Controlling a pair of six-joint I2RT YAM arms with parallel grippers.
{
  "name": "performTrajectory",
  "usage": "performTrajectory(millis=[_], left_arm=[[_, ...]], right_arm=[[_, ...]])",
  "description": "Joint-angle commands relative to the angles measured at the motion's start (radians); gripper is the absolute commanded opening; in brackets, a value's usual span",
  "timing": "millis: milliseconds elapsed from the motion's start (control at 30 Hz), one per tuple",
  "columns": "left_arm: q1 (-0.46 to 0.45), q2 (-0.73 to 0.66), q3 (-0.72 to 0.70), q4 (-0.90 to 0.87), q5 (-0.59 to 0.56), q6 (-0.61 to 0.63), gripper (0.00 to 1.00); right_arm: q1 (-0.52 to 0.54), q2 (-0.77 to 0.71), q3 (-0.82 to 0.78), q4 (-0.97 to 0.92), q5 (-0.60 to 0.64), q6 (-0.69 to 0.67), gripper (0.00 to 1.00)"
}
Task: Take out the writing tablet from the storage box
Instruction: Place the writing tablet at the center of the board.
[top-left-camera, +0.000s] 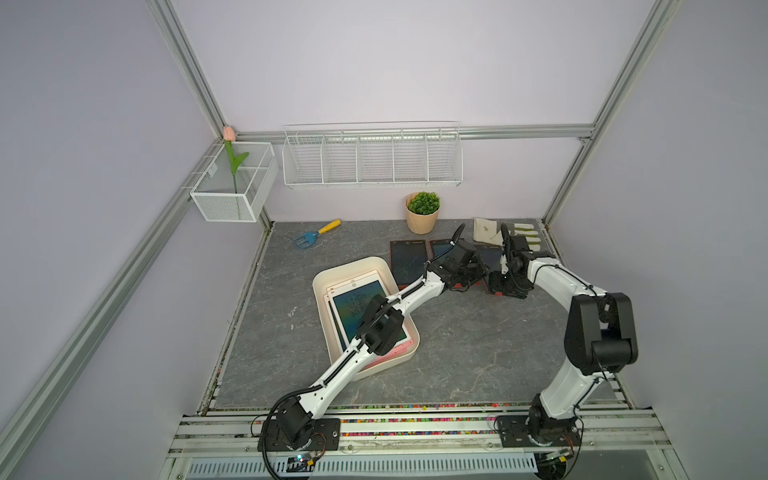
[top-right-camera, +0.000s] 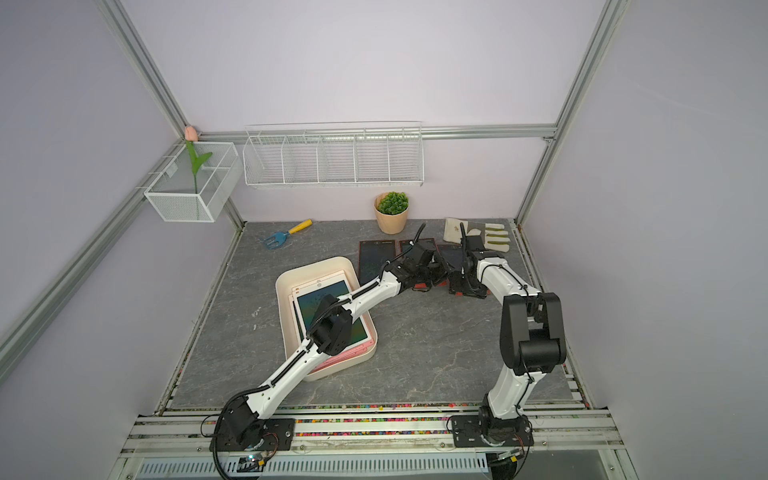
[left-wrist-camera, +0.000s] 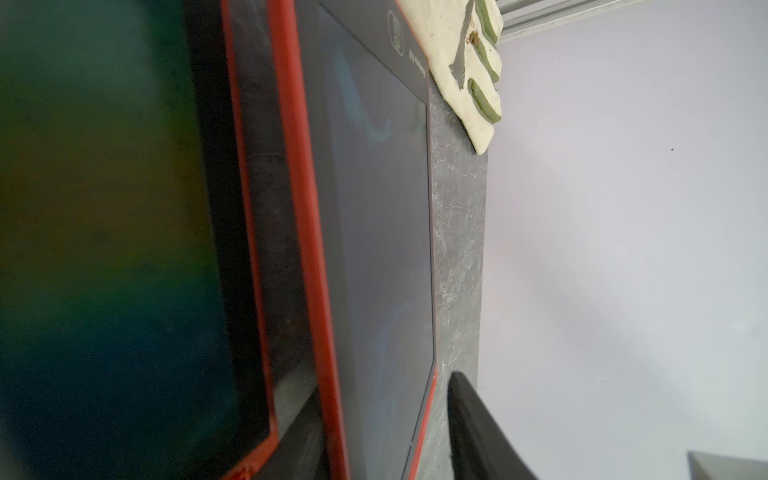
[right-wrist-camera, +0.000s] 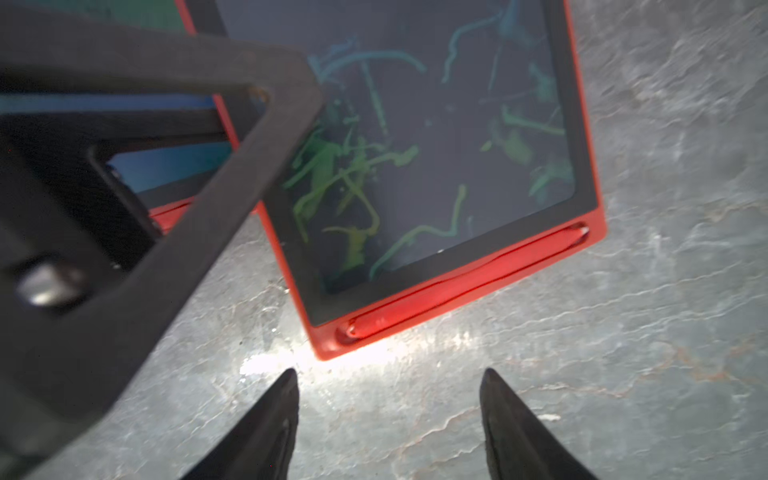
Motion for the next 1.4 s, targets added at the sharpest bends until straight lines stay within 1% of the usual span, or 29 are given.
performTrajectory(millis=[0,133,567,767,1033,1367], left_arm=[[0.003,-0.045,0.002,0.031,0.008,-0.010,0.43],[0.006,-0.042,0.001,0.034,0.010,-0.011,0.43],[0.006,-0.046,-0.007,0.044,0.012,-0.014,0.43],[0.008,-0.036,-0.008,0.054,0.014,-0.020,0.43],[0.009,-0.030,-0.008,0.062,0.019,-0.022,0.43],[0.017,-0.014,-0.005,0.080,0.032,-0.025,0.43]], right_arm=[[0.006,0.029,0.022,0.034,0.024,-0.046,0.69],[0.024,0.006,-0.007,0.077,0.010,-0.044,0.69],[0.036,0.086,0.033,0.091,0.019,-0.047,0.67],[0.046,0.083,0.026,0.113,0.025,-0.042,0.67],[0.047,0.135,0.060,0.139,0.063,-0.008,0.66],[0.042,0.207,0.150,0.135,0.067,0.040,0.65]])
